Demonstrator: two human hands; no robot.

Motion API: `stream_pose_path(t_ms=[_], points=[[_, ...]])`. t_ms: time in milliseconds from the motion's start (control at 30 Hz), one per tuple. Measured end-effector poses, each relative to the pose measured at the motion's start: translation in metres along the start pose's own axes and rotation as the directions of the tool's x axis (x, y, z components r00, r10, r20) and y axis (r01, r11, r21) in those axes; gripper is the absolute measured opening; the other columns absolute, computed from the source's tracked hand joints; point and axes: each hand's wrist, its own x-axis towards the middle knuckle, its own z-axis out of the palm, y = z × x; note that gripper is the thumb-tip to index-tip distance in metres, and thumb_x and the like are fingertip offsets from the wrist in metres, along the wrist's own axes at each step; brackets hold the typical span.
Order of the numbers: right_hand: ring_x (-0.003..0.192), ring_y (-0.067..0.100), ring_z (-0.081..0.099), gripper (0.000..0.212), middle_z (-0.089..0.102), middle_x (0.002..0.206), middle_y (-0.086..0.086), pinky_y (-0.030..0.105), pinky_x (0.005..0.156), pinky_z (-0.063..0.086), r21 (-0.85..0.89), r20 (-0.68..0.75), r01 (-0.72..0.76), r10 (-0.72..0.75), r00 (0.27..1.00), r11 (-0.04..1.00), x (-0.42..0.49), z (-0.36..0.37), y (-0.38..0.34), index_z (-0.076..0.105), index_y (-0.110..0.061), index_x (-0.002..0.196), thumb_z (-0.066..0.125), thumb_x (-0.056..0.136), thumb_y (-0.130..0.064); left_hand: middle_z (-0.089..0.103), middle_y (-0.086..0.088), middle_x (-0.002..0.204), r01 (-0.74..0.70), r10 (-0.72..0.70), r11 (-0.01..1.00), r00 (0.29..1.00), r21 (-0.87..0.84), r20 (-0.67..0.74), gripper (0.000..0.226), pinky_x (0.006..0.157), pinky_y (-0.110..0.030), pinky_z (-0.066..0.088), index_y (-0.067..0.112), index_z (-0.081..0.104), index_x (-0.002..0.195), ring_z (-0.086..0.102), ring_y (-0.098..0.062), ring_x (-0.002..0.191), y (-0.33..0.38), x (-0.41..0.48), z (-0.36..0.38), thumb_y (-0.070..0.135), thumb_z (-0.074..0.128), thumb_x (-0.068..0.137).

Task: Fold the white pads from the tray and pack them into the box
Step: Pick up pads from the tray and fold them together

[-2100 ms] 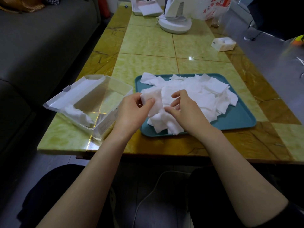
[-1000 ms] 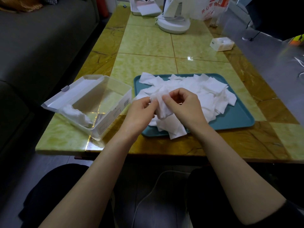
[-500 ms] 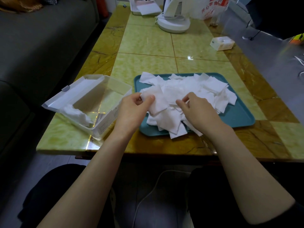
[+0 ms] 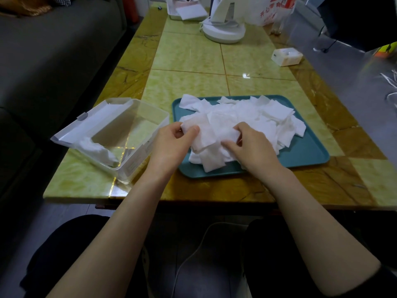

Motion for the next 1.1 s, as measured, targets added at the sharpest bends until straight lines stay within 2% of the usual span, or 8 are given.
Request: stream_pose_path(t_ms=[67, 133, 200, 300, 433, 833, 1000, 1100], points=[[0.080, 0.016, 0.054, 0.024, 0.056, 0.087, -0.001, 0.025, 0.069, 0.043, 0.154, -0.123, 0.031, -0.012, 0.992, 0.988, 0.002, -0.002, 0.001, 0.052, -0.014, 0.104, 0.058, 0.090, -0.033, 0.069, -0.016, 0.090, 0.004, -0.004, 1.000, 1.000, -0.009, -0.021, 0.009, 0.069, -0.033, 0.048, 0.014, 0.066, 0.082, 0.059, -0.018, 0.079, -0.001, 0.001, -0.001, 0.019, 0.062, 0.089], [0.075, 0.014, 0.056, 0.017, 0.060, 0.087, 0.000, 0.018, 0.063, 0.042, 0.340, -0.150, 0.039, 0.013, 0.989, 0.940, 0.003, -0.005, -0.001, 0.051, -0.016, 0.095, 0.058, 0.090, -0.031, 0.070, -0.018, 0.090, 0.007, -0.008, 1.000, 0.999, -0.024, -0.038, 0.019, 0.072, -0.040, 0.050, 0.009, 0.067, 0.082, 0.060, -0.019, 0.079, -0.001, 0.002, -0.003, 0.027, 0.063, 0.079], [0.069, 0.010, 0.058, 0.013, 0.062, 0.080, -0.003, 0.018, 0.059, 0.044, 0.494, -0.106, 0.040, 0.015, 0.994, 0.869, 0.001, -0.009, -0.006, 0.053, -0.017, 0.091, 0.060, 0.090, -0.028, 0.069, -0.022, 0.094, 0.013, -0.014, 1.000, 0.998, -0.006, -0.059, 0.041, 0.079, -0.048, 0.052, 0.000, 0.067, 0.090, 0.061, -0.022, 0.080, -0.001, 0.002, -0.004, 0.034, 0.057, 0.071], [0.070, 0.003, 0.064, 0.015, 0.068, 0.080, -0.007, 0.019, 0.061, 0.050, 0.660, 0.114, -0.003, -0.096, 0.989, 0.752, -0.002, -0.012, -0.014, 0.060, -0.011, 0.098, 0.063, 0.088, -0.021, 0.069, -0.021, 0.096, 0.024, -0.024, 1.000, 0.999, 0.016, -0.036, 0.048, 0.084, -0.049, 0.051, -0.002, 0.067, 0.097, 0.064, -0.024, 0.085, -0.002, 0.003, -0.003, 0.038, 0.056, 0.071], [0.090, 0.026, 0.067, 0.022, 0.071, 0.095, 0.011, 0.038, 0.078, 0.054, 0.574, 0.229, -0.017, -0.141, 0.963, 0.819, 0.000, -0.004, -0.012, 0.062, -0.012, 0.097, 0.071, 0.081, -0.024, 0.071, -0.014, 0.097, 0.029, -0.035, 0.997, 0.995, 0.068, 0.091, 0.023, 0.078, -0.036, 0.051, 0.007, 0.070, 0.097, 0.064, -0.017, 0.084, -0.005, 0.004, 0.002, 0.023, 0.054, 0.091], [0.071, 0.010, 0.051, 0.022, 0.060, 0.077, 0.000, 0.018, 0.062, 0.041, 0.424, 0.019, 0.084, -0.102, 0.995, 0.902, 0.006, -0.001, -0.004, 0.053, -0.027, 0.074, 0.074, 0.075, -0.031, 0.060, -0.012, 0.081, -0.031, -0.006, 0.988, 0.972, 0.152, 0.236, 0.027, 0.069, -0.033, 0.036, -0.006, 0.065, 0.095, 0.047, -0.015, 0.075, -0.011, 0.006, 0.005, 0.019, 0.054, 0.091], [0.072, 0.012, 0.052, 0.021, 0.061, 0.079, 0.001, 0.021, 0.063, 0.041, 0.423, 0.042, 0.061, -0.086, 0.995, 0.904, 0.008, 0.001, -0.002, 0.055, -0.022, 0.078, 0.074, 0.076, -0.032, 0.066, -0.014, 0.091, -0.012, -0.021, 0.990, 0.972, 0.142, 0.233, 0.033, 0.082, -0.038, 0.045, -0.003, 0.064, 0.095, 0.057, -0.020, 0.083, -0.010, 0.006, 0.007, 0.027, 0.048, 0.094], [0.076, 0.018, 0.056, 0.024, 0.064, 0.084, 0.007, 0.027, 0.067, 0.045, 0.417, 0.046, 0.058, -0.084, 0.995, 0.907, 0.008, 0.001, -0.001, 0.058, -0.017, 0.082, 0.074, 0.075, -0.033, 0.072, 0.000, 0.095, 0.054, -0.071, 0.996, 0.970, 0.076, 0.232, 0.039, 0.093, -0.037, 0.047, 0.022, 0.070, 0.083, 0.065, -0.018, 0.097, -0.004, 0.003, 0.009, 0.041, 0.040, 0.098]])
